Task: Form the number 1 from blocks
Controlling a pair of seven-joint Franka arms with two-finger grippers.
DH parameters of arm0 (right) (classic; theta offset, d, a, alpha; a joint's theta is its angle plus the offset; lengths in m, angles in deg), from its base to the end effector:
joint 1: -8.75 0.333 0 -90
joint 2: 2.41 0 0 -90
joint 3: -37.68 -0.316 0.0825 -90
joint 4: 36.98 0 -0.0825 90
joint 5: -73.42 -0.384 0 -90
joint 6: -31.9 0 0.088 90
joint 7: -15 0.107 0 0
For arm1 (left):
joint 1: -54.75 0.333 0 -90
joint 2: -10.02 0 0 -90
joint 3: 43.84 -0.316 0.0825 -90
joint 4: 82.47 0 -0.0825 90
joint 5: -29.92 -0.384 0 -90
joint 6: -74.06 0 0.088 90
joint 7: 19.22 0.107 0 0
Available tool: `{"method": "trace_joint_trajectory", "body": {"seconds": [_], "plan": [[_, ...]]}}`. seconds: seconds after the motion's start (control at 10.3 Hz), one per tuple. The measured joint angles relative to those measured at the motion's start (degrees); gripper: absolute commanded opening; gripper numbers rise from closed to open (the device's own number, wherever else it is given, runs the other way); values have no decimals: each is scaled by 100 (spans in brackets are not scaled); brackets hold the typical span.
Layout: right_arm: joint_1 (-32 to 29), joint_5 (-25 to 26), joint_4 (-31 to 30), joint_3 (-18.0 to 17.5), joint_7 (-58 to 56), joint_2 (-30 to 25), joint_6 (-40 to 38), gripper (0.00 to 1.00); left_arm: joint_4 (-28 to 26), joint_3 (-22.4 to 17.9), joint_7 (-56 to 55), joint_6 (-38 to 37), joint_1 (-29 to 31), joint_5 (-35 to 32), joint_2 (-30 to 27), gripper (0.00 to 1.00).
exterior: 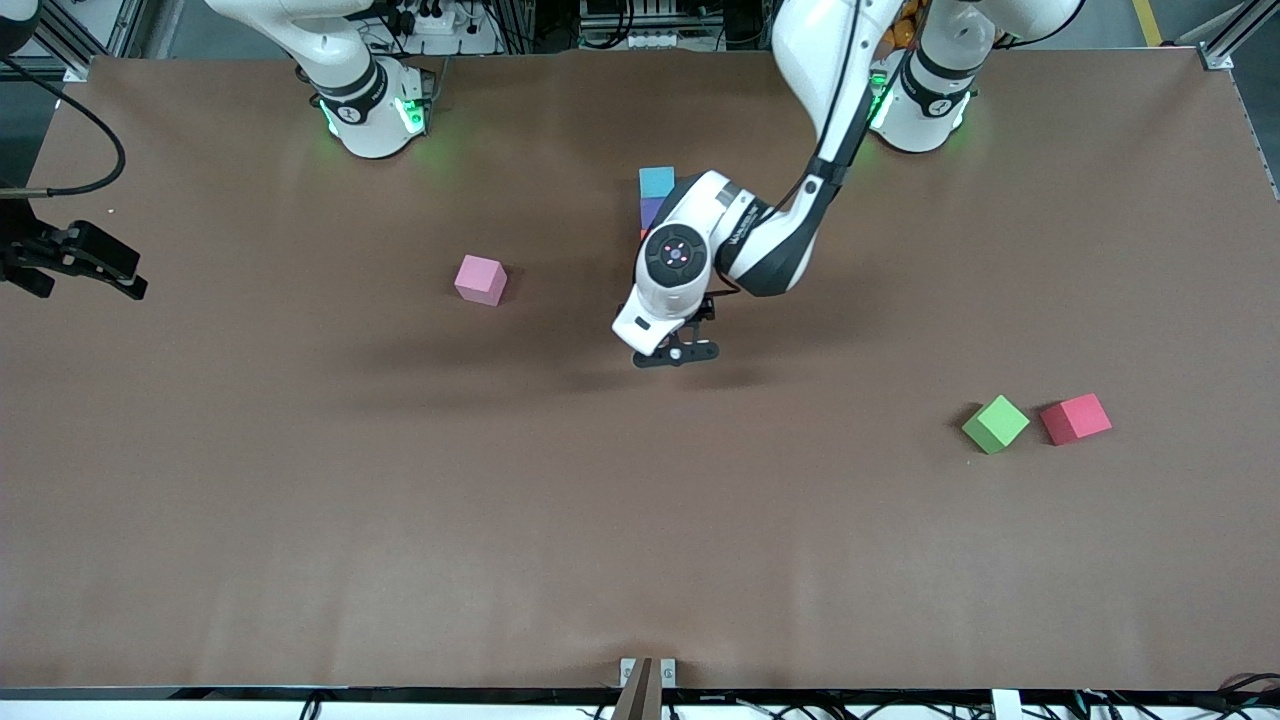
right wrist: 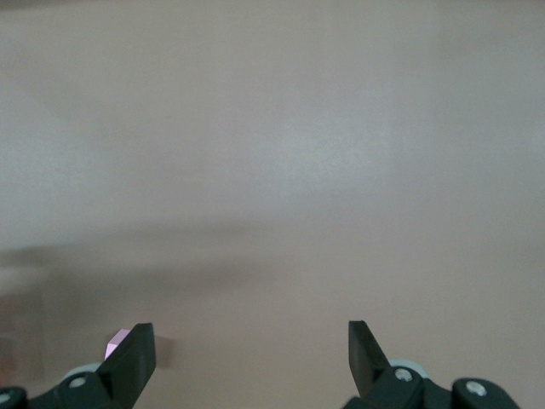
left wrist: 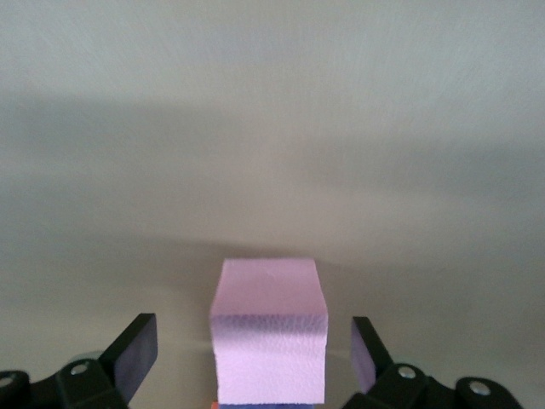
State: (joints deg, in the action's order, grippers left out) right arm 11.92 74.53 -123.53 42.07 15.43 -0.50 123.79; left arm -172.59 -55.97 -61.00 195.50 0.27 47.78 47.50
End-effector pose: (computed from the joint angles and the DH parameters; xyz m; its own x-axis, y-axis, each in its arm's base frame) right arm 0.5687 -0.0133 0.6374 0.9978 -0.0279 0.0601 -0.0293 -0.9993 0.0215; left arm 0.4870 -0.4896 0.2569 0.9805 0.1245 -0.1518 0.1300 -0.9911 0.0270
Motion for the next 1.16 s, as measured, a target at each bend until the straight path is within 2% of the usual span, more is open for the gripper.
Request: {"method": "trace_joint_trajectory", "body": {"seconds": [0.39, 0.48, 0.58, 0.68, 0.87, 0.97, 1.16], "plan": [[4, 6, 9, -2, -3, -1, -18, 100, 286, -1028, 107, -1046, 170, -403, -1105, 100], [5, 7, 9, -2, -4, -1, -33, 100, 319, -1005, 284, -1348, 481, -563, -1418, 100], [6, 7, 9, -3, -5, -1, -58, 100, 328, -859, 451, -1652, 896, -719, -1708, 100], [7, 7, 10, -3, -5, -1, -75, 100, 342, -480, 603, -1938, 1554, -910, -2006, 100], [12, 7, 9, -9, -6, -1, -94, 100, 377, 579, 1185, -2454, 3374, -1039, -2579, 100], [14, 7, 8, -10, -6, -1, -97, 100, 377, 936, 1493, -2678, 4140, -1051, -2787, 100], [23, 7, 9, -15, -8, -1, -99, 100, 372, 1130, 1906, -2909, 4856, -1408, -2932, 100]]}}
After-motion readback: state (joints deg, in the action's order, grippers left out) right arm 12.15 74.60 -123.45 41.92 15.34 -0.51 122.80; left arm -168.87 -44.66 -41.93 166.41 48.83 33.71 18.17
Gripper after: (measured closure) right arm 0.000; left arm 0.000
